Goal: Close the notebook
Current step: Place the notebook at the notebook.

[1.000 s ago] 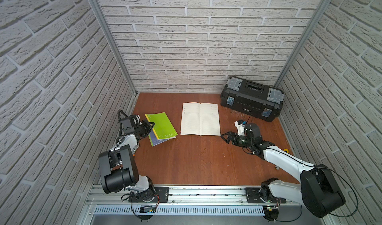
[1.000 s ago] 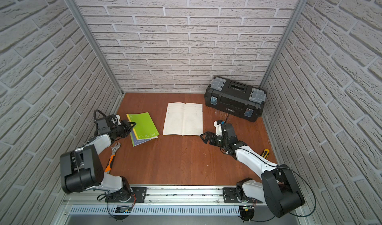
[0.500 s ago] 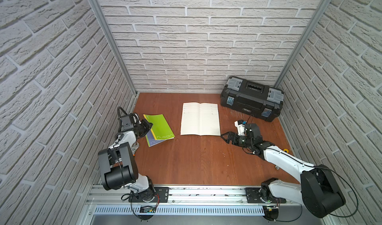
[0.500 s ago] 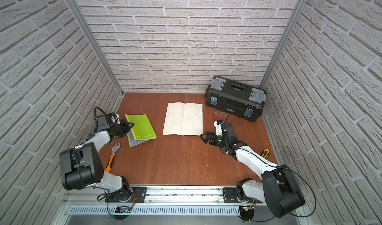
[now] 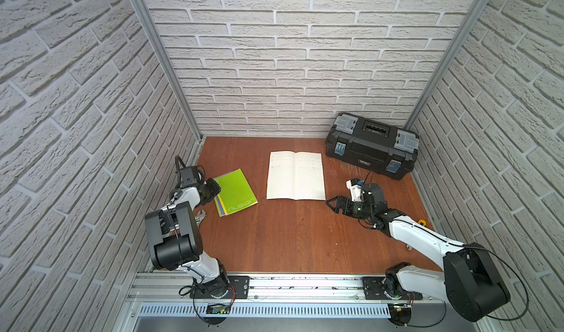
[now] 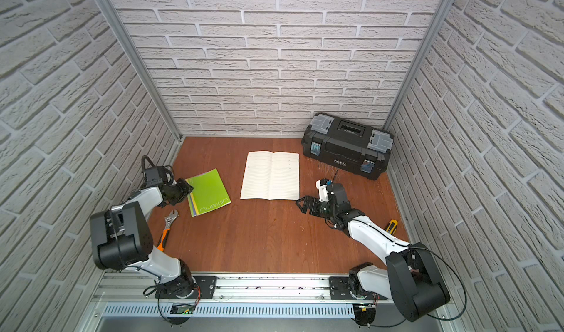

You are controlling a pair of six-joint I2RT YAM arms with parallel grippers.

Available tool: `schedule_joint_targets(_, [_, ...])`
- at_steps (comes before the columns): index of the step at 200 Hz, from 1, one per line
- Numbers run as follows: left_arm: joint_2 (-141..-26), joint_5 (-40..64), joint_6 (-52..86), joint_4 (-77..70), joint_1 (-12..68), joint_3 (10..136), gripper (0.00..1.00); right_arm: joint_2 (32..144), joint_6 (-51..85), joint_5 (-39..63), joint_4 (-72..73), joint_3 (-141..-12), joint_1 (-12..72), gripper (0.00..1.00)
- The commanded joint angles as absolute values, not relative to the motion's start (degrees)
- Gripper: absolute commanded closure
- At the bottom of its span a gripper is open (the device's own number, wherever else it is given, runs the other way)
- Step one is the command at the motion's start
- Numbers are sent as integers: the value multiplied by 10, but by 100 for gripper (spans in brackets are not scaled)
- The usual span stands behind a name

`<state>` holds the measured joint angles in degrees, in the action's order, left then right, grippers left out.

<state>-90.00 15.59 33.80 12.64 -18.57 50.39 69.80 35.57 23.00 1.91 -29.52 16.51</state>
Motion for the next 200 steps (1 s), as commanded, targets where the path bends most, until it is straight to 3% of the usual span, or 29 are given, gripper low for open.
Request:
schedule_joint_targets(1, [-893, 54, 303, 188, -170, 529, 59, 693, 351, 235, 36, -288, 167, 3])
schedule_joint_targets(38, [-864, 7, 290, 212, -145, 544, 55, 686, 349, 232, 30, -285, 167, 3])
schedule_joint_targets(76, [-827, 110, 320, 144, -88, 517, 53, 708, 350, 237, 36, -289, 167, 3])
schedule_joint_targets(108, [-874, 153, 359, 91, -68, 486, 54, 713, 352, 240, 30, -301, 167, 3])
schedule_joint_targets(200, [-936, 126, 380, 103, -60, 479, 52, 721, 345, 241, 9, -327, 167, 3])
